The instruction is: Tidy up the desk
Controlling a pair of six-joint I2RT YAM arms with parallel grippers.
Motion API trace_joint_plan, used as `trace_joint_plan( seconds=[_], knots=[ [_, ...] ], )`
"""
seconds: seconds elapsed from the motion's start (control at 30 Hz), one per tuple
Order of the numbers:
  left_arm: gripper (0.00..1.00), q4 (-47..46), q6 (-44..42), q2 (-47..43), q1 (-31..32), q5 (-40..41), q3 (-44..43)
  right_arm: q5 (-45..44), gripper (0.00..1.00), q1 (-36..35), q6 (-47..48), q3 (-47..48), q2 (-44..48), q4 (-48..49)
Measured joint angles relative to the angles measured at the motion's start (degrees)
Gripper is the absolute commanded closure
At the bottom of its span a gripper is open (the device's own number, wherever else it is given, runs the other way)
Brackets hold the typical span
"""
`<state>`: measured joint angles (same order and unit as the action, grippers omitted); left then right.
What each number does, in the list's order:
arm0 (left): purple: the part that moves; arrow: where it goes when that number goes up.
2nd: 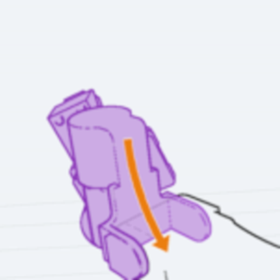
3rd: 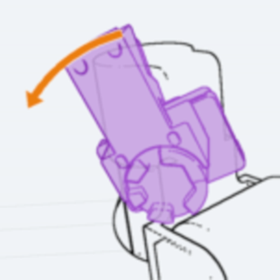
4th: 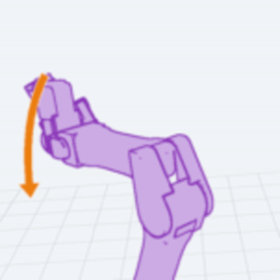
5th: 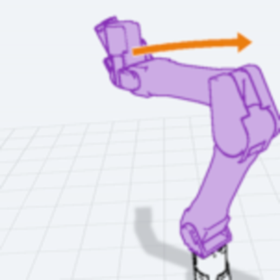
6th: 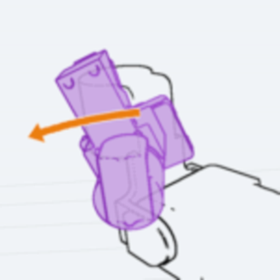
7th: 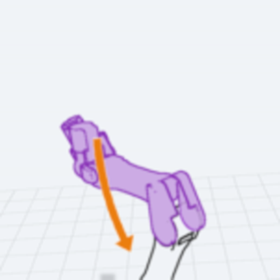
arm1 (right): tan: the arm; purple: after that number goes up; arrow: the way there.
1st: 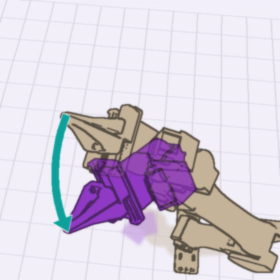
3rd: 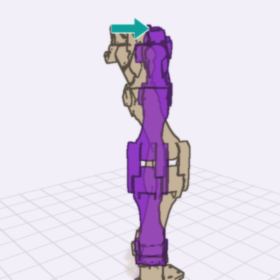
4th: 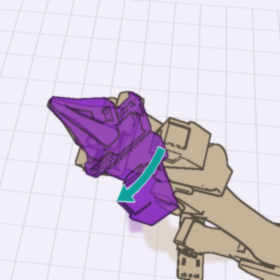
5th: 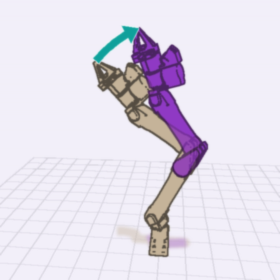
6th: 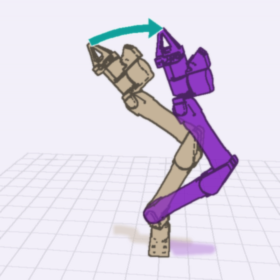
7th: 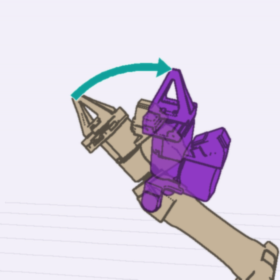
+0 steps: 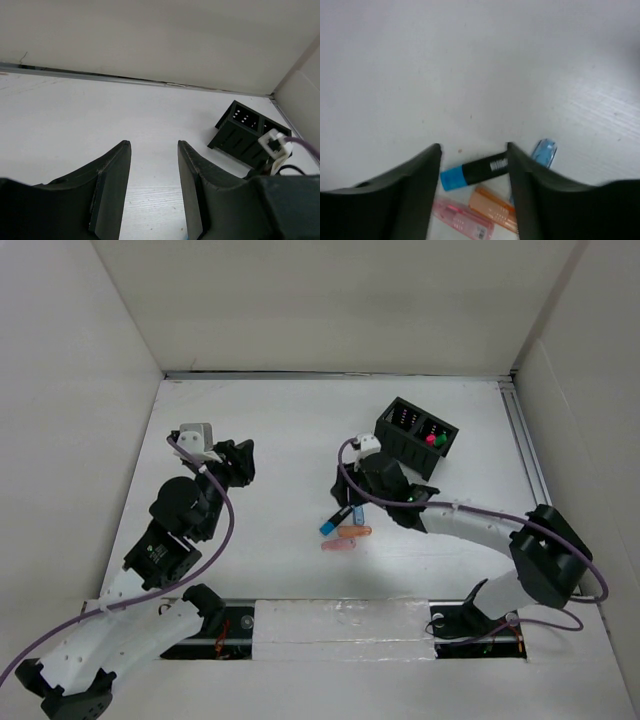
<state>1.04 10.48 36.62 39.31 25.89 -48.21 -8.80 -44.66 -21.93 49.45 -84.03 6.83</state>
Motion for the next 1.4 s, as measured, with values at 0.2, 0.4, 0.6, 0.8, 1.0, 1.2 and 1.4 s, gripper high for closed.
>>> trace_joint_plan(
  seconds=[0.2, 0.4, 0.6, 0.8, 1.0, 1.2, 1.4],
  knots=[
    [0.61, 0.00, 0.02, 0.11, 0.00, -0.39, 0.00, 7.10, 0.28, -1.88, 0.00, -0.09, -3.76, -4.90],
    [0.61, 0.00, 0.00, -0.26, 0.00, -0.42, 0.02, 11.15, 0.33, -1.81, -2.40, 2.34, -12.13, -4.87],
    [0.61, 0.00, 0.02, -0.35, 0.00, -0.70, 0.02, 10.51, 0.35, -1.81, -5.84, 2.36, -11.96, -6.51],
    [0.61, -0.02, 0.00, -0.20, 0.00, -1.25, 0.02, 7.65, 0.37, -1.81, -7.48, -0.61, -8.41, -8.70],
    [0.61, 0.00, 0.00, 0.81, 0.00, -1.73, 0.02, 6.67, 0.35, -1.81, -8.15, -2.69, -5.81, -9.62],
    [0.60, 0.00, 0.02, 1.09, 0.00, -1.77, 0.02, 7.10, 0.28, -1.81, -7.61, -0.37, -10.43, -9.09],
    [0.60, 0.00, 0.02, 1.09, 0.00, -1.77, 0.02, 7.30, 0.37, -1.81, -6.19, 5.86, -16.61, -7.85]
  ],
)
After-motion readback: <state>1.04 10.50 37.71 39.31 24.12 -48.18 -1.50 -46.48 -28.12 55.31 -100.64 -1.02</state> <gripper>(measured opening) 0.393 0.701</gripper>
